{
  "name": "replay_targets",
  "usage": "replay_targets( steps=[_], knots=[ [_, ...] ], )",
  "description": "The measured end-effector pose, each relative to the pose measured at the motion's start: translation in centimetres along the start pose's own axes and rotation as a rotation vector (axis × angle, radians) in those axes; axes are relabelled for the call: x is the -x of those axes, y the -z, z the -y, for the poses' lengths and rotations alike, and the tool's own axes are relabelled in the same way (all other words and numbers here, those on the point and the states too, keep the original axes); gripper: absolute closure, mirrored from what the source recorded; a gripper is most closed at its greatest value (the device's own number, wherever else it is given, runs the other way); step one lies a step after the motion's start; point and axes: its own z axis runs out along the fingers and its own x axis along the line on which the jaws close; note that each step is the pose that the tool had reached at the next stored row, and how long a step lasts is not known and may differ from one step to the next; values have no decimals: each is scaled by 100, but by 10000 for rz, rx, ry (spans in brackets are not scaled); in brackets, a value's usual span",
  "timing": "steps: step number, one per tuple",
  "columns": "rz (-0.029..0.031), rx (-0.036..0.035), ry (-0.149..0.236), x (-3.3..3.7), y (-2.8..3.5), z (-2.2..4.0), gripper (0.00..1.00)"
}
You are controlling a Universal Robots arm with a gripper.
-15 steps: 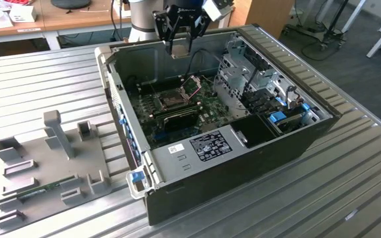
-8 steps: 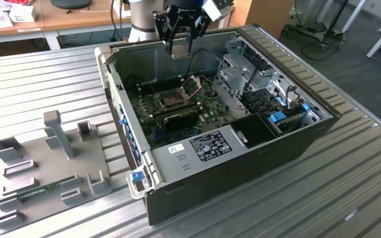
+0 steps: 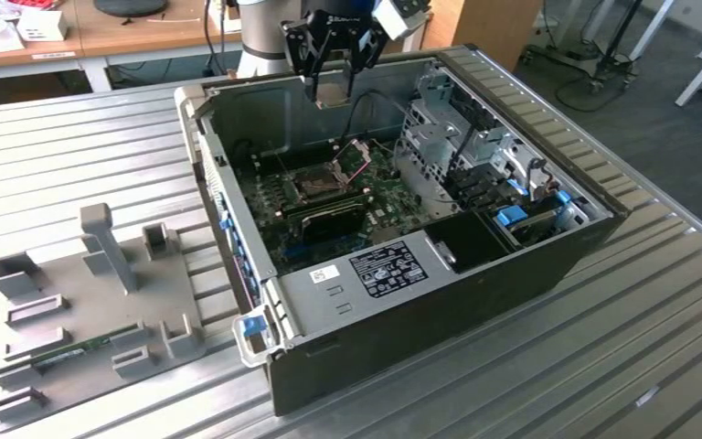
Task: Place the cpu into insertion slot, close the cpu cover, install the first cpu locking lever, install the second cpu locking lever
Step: 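Place the cpu into insertion slot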
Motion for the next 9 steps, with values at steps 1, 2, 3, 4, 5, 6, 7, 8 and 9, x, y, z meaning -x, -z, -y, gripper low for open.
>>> replay_targets(
  steps=[1,2,3,4,5,6,7,8,9],
  knots=[
    [0,-1,0,0,0,0,46],
    [1,1,0,0,-2,0,46],
    [1,1,0,0,-4,0,46],
    [0,0,0,0,-4,0,46],
    [0,0,0,0,-5,0,46],
    [0,0,1,0,-5,0,46],
    [0,0,0,0,-6,0,46],
    [1,1,0,0,-8,0,46],
    [1,2,1,1,-11,1,46]
  ],
)
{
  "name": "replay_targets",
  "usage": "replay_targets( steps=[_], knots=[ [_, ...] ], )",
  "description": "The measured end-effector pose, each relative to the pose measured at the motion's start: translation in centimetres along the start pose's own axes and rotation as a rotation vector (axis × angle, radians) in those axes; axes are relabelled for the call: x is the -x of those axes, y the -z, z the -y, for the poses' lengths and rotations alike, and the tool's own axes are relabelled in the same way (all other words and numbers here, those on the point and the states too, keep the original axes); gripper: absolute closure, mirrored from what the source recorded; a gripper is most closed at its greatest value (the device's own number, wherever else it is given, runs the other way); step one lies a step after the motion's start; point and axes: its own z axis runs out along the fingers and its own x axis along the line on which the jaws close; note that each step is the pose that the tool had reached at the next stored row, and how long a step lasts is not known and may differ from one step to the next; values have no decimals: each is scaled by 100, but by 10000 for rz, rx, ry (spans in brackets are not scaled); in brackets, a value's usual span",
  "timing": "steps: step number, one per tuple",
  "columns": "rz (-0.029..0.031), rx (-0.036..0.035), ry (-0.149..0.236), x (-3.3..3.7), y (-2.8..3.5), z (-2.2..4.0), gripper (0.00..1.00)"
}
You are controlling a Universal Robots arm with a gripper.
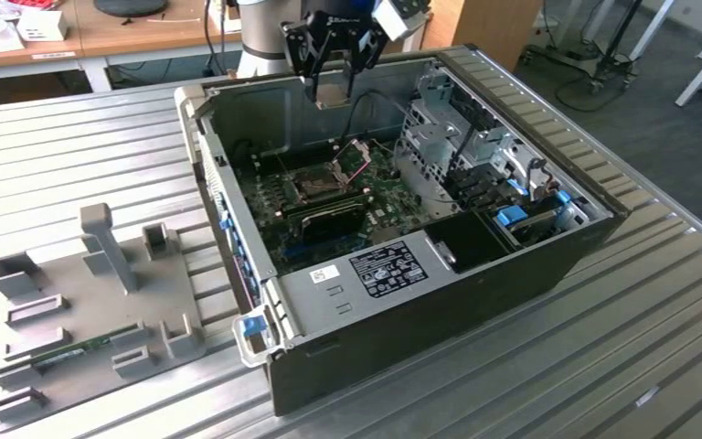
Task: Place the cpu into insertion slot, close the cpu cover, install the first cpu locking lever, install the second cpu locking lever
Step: 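Place the cpu into insertion slot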
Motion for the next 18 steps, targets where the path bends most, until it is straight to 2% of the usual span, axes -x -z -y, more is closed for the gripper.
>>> replay_targets(
  steps=[9,18],
  knots=[
    [-1,0,0,0,-41,4,46],
    [-1,-2,0,3,-154,14,46]
  ],
)
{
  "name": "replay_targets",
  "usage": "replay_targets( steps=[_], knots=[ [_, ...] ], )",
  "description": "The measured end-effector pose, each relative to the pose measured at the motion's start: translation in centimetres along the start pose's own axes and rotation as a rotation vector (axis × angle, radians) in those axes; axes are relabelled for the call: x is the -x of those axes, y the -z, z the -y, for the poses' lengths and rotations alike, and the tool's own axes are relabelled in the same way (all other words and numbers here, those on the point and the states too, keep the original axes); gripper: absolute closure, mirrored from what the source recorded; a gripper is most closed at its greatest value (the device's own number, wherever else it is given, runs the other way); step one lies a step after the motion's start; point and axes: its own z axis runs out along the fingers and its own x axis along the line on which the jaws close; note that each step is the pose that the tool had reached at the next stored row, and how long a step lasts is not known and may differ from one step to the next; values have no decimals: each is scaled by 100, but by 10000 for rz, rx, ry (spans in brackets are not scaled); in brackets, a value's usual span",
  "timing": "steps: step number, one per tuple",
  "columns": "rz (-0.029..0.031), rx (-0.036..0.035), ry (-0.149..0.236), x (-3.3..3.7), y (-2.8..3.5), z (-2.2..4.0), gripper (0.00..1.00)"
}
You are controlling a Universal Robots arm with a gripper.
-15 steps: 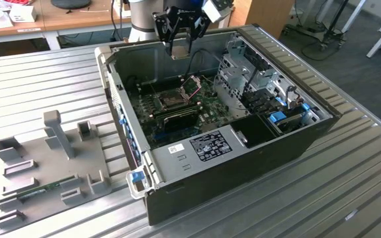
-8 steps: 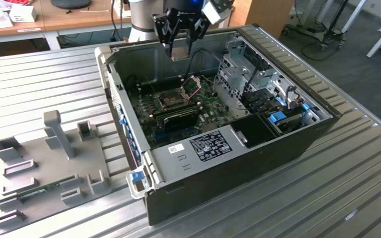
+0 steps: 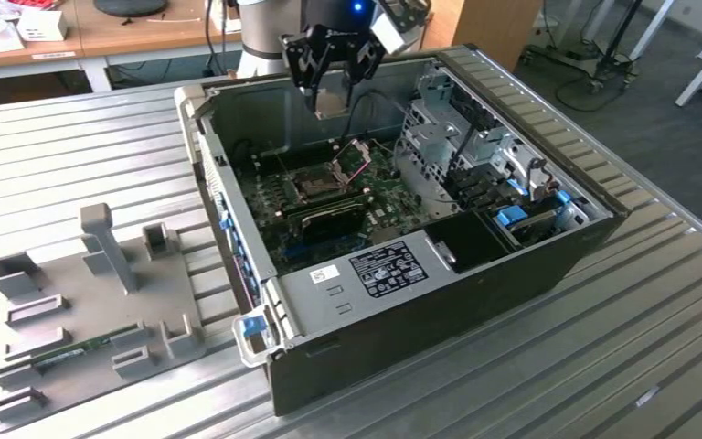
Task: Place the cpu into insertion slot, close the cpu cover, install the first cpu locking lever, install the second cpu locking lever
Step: 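Place the cpu into insertion slot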
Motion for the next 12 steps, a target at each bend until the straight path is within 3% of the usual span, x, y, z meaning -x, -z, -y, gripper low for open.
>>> replay_targets(
  steps=[12],
  knots=[
    [1,0,-1,0,-139,13,46]
  ],
)
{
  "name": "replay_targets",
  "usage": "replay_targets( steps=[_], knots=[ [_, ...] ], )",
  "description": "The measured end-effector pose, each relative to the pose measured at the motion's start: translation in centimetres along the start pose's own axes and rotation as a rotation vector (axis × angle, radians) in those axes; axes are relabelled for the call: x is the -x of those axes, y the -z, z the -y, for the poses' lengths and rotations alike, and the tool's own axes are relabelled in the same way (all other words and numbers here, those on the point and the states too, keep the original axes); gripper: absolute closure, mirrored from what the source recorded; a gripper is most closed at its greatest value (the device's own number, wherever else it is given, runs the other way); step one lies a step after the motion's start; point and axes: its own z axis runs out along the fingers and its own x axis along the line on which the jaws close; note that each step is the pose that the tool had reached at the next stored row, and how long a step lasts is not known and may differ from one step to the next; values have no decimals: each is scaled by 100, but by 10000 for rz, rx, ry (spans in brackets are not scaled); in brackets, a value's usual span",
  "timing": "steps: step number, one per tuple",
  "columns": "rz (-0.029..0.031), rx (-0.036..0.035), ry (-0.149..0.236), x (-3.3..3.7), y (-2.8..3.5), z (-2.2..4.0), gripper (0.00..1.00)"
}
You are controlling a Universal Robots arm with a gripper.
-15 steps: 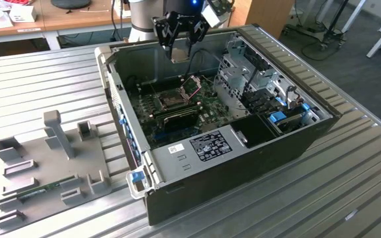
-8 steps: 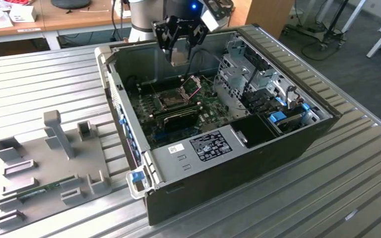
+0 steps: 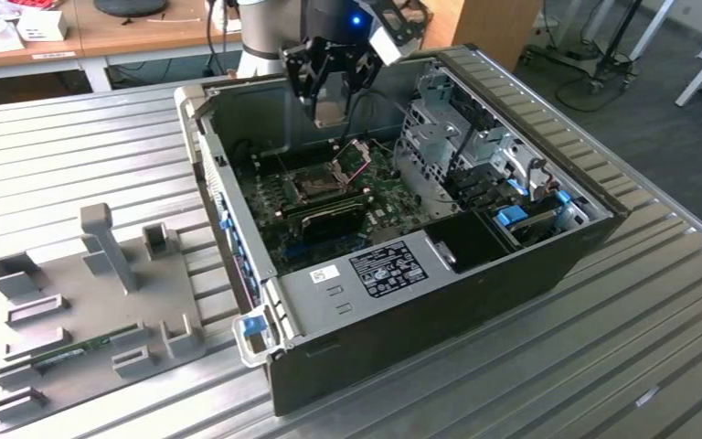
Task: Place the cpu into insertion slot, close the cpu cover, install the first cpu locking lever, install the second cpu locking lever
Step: 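Place the cpu into insertion slot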
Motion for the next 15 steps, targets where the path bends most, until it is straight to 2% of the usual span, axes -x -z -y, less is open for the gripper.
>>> replay_targets(
  steps=[7,15],
  knots=[
    [0,1,0,0,-115,10,46],
    [2,5,0,-1,-132,11,46]
  ],
)
